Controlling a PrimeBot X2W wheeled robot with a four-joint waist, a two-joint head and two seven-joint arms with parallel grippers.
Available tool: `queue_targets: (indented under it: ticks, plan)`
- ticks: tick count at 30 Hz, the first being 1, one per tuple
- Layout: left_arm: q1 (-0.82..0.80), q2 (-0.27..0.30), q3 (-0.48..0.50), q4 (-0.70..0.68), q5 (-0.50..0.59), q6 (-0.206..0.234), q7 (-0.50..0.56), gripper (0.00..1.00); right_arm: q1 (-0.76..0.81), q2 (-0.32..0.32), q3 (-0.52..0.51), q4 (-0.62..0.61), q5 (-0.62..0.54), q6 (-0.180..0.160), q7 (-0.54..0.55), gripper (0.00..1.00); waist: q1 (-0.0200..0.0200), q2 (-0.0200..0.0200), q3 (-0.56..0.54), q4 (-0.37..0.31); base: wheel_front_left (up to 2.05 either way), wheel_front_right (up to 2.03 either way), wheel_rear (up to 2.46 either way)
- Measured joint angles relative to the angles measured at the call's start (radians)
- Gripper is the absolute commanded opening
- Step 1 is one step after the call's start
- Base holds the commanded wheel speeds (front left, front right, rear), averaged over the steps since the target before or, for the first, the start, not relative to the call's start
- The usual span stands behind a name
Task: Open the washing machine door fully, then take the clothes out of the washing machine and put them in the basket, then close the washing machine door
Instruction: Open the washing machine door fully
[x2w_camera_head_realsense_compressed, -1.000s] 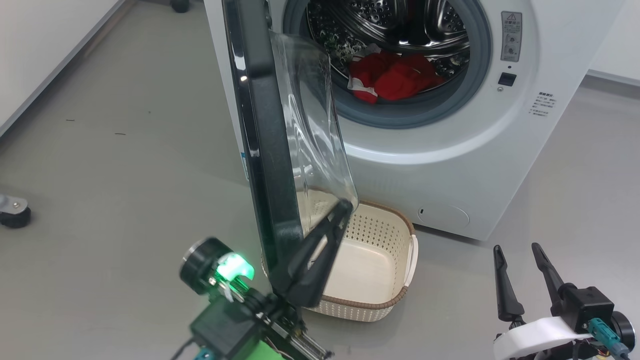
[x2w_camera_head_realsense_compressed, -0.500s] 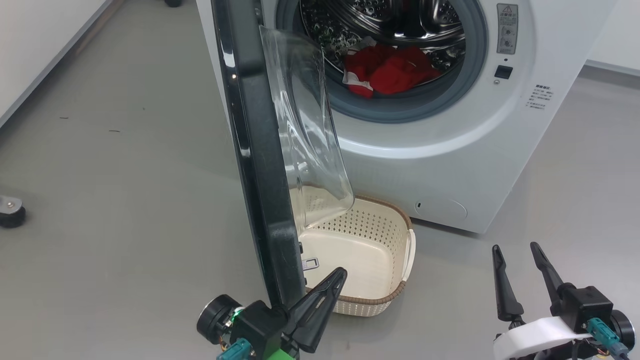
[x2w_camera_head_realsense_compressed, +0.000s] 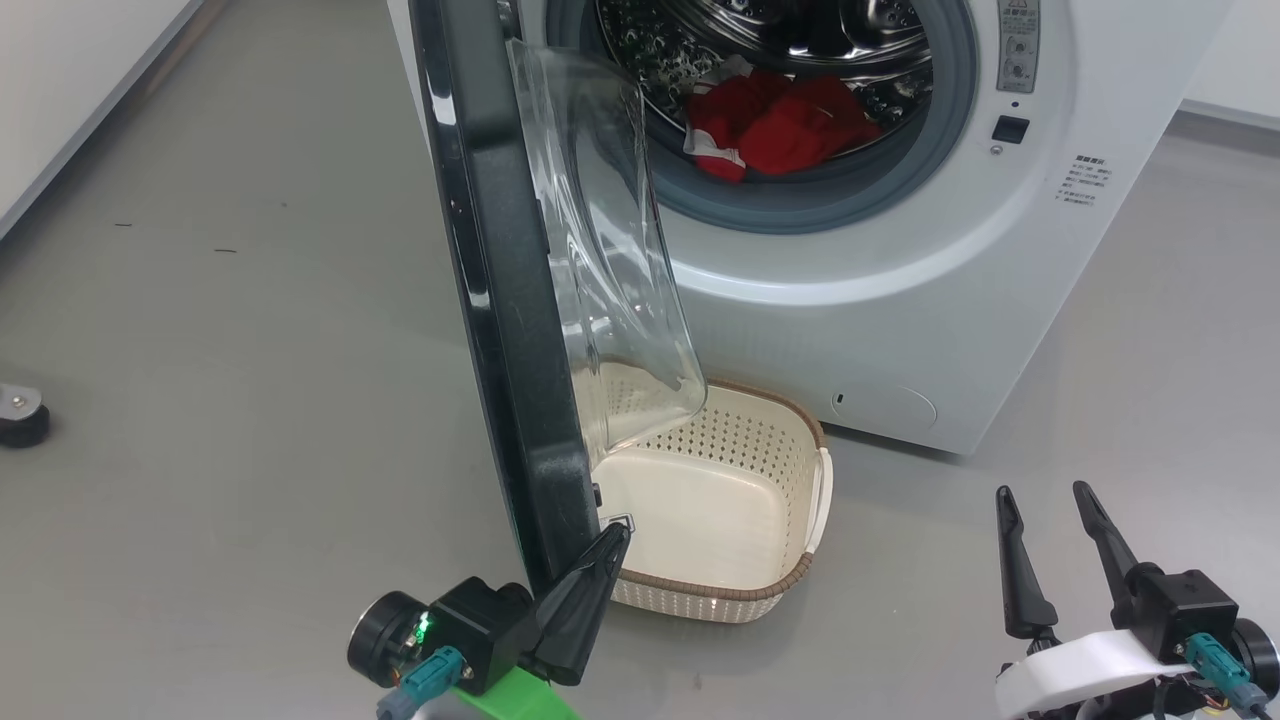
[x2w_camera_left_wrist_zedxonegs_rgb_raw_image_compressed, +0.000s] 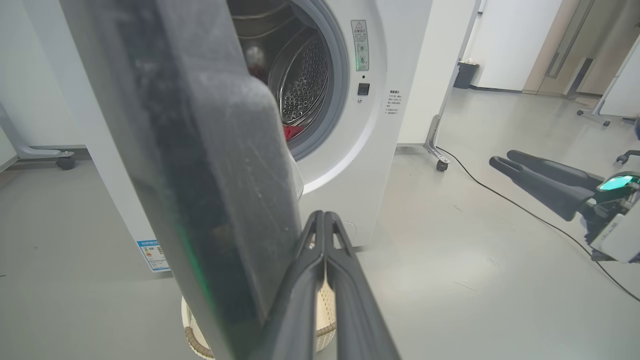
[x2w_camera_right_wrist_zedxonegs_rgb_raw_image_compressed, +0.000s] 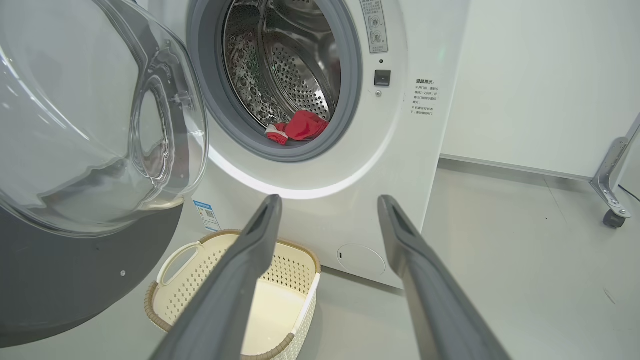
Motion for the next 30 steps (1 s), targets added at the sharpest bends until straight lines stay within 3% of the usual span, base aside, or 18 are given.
queue_targets:
  ticks: [13, 30]
  plan:
    - [-0.004, -0.006, 0.012, 0.035, 0.0, 0.021, 0.003, 0.0, -0.005, 0.005, -0.018, 0.001, -0.01, 0.011, 0.0, 1.0, 0.0, 0.0, 0.01, 0.014, 0.0, 0.0, 0.0]
    - [-0.002, -0.013, 0.029, 0.048, -0.007, 0.057, -0.015, 0.0, -0.005, 0.007, -0.046, 0.001, -0.024, 0.02, 0.0, 1.0, 0.0, 0.0, 0.009, 0.095, 0.0, 0.0, 0.0]
